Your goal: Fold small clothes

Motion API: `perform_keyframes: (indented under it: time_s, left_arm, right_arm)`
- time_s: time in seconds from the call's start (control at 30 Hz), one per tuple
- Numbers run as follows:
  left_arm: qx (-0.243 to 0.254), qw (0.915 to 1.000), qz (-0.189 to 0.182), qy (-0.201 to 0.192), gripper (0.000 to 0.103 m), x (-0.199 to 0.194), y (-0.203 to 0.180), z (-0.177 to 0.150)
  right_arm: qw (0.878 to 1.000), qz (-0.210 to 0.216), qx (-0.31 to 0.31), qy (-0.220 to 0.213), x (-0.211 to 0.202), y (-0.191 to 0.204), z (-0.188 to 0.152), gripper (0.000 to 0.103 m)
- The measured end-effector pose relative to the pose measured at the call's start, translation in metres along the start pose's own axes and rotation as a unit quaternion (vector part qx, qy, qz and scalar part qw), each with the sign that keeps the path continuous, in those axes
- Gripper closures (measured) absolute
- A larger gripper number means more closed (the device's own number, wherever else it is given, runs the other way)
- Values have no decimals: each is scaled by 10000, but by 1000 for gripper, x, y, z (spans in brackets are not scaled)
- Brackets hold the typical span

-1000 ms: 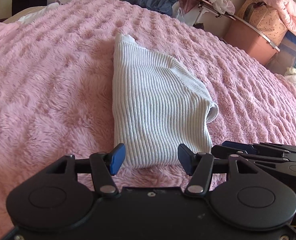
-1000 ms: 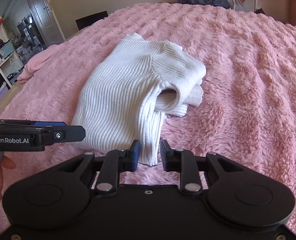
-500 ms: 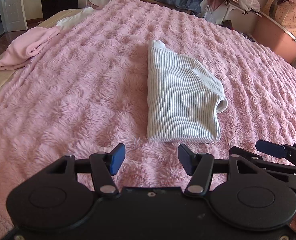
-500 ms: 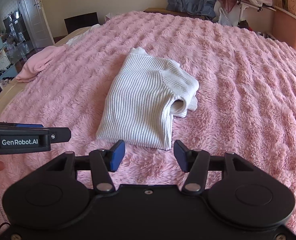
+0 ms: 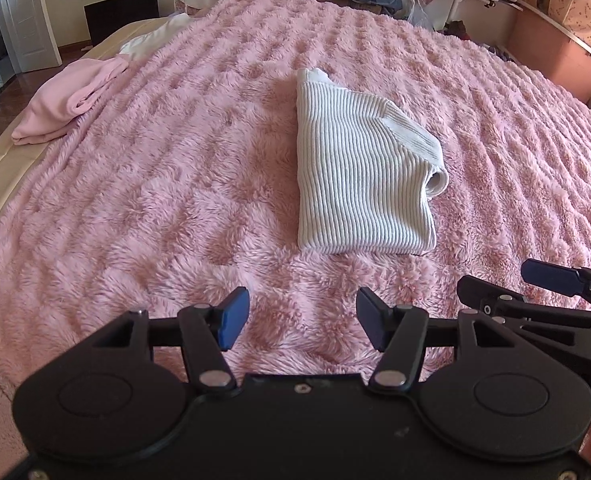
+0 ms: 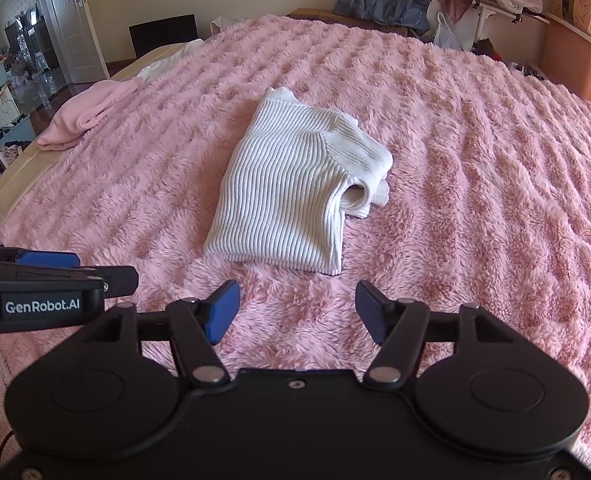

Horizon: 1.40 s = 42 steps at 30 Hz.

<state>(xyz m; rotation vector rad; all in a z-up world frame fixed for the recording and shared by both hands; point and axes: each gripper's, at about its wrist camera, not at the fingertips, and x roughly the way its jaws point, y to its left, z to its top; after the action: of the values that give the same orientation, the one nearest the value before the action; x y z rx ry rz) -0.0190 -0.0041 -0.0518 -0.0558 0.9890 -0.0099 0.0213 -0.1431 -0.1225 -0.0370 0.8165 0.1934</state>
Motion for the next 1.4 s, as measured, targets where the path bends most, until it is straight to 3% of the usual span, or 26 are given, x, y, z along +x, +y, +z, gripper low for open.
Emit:
perform_keyframes:
  time_s: [1.4]
  left_arm:
    - [223, 9996, -15, 164, 39, 20, 0, 8]
  right_arm:
    - [9999, -27, 116, 49, 7, -6, 2, 34]
